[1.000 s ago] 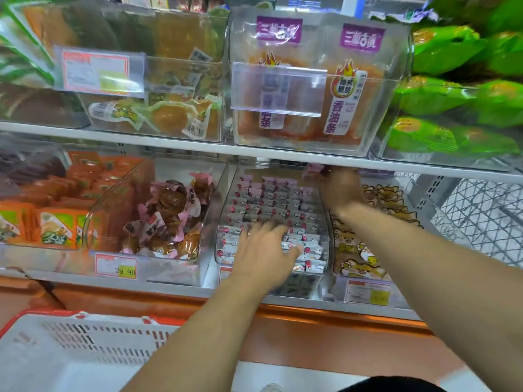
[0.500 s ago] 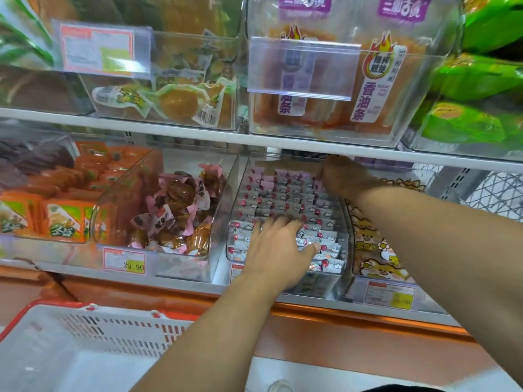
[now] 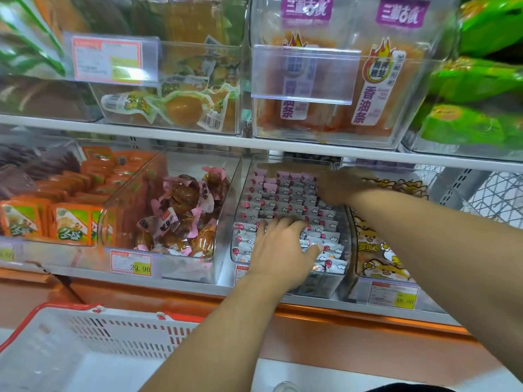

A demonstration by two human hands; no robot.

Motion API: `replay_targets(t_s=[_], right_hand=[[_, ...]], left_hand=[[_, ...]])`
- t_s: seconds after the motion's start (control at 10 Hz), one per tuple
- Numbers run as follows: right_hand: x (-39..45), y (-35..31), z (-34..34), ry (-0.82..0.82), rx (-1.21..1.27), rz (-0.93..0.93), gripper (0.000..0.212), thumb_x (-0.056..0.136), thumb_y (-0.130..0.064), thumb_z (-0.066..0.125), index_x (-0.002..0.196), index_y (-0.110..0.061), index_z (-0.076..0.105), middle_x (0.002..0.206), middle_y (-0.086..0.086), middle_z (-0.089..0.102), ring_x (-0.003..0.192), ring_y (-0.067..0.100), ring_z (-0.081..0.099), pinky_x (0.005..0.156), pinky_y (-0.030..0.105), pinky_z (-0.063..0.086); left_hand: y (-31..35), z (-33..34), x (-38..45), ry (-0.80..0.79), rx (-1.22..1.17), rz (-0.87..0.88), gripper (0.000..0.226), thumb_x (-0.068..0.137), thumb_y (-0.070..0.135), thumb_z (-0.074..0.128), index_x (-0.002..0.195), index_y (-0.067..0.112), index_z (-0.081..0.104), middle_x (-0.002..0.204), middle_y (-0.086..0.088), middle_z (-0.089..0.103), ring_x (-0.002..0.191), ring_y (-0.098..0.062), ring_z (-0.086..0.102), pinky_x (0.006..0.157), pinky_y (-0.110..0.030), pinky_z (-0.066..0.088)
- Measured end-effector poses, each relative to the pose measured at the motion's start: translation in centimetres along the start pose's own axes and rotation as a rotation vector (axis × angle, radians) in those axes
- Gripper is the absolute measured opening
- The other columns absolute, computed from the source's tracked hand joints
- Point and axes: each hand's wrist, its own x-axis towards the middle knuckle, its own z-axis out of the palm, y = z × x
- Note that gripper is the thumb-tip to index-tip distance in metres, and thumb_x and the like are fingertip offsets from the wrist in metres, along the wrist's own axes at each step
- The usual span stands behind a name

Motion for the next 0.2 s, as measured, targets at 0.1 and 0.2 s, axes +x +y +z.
replay_targets(t_s=[0.1,0.2], right_hand=[[-0.8,0.1,0.0,0.071,0.063,0.038,0.042,0.096,-0.006,0.045,0.136,-0.006,0.055,0.151,0.02,0.045,0.12,0.036,0.059,0.093,0.047,0.055],[-2.7,-0.2,-0.5,0.12,0.182,0.063,0.045,0.096,-0.005,0.049,0.14,-0.014,0.056,0.148,0.019,0.05,0.107,0.029,0.065,0.086,0.041,0.059]], left_hand=[[0.1,-0.2,-0.1,0.029,-0.029,-0.004,0.058,0.092,0.054,0.061,0.14,0.022,0.055,0.141,0.003,0.055,0.131,-0.022,0.043,0.117,-0.046,0.029],[0.4,-0.6,-0.4,0.056,-0.026,-0.014,0.057,0.091,0.052,0.062,0.139,0.022,0.056,0.139,0.003,0.056,0.129,-0.022,0.044,0.115,-0.045,0.032]])
